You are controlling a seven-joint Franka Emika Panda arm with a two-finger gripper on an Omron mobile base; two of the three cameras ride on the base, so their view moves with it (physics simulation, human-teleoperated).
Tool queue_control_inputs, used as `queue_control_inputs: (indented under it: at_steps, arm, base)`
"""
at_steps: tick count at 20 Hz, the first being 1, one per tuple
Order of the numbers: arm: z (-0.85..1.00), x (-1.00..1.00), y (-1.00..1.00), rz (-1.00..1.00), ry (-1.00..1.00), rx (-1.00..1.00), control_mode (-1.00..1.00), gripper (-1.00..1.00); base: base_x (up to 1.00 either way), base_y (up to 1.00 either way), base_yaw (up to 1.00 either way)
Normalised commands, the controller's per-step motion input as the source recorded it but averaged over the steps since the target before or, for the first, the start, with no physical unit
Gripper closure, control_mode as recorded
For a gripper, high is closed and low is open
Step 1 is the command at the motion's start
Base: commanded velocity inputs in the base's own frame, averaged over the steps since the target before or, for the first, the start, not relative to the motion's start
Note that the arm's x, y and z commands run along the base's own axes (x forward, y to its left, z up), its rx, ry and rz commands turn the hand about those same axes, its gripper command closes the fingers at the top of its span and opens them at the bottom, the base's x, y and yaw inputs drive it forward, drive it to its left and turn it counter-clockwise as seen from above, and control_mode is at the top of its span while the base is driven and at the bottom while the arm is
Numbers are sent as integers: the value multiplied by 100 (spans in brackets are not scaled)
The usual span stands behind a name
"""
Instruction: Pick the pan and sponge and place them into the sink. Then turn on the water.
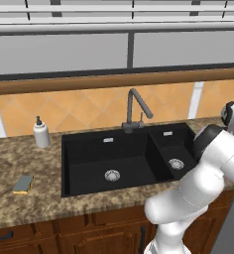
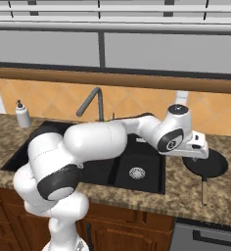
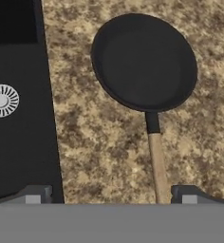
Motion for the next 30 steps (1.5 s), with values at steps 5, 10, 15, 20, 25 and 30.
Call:
queue_control_inputs:
  at_steps: [5, 10, 15, 20, 25, 30]
  arm:
    - [-13, -5, -23, 1, 3, 0, -100, -100]
    - [-3, 0, 0, 0, 4, 0, -100, -100]
    - [-27, 0, -1, 1, 0, 0, -100, -100]
    - [-38, -5, -1, 5, 0, 0, -100, -100]
    - [-28, -1, -7, 2, 1, 0, -100, -100]
    - [-20, 0, -5, 1, 9, 0, -100, -100]
  base:
    - [0, 0, 0]
    - [0, 0, 0]
    - [0, 0, 0]
    - [0, 0, 0]
    - [0, 0, 0]
    - [0, 0, 0]
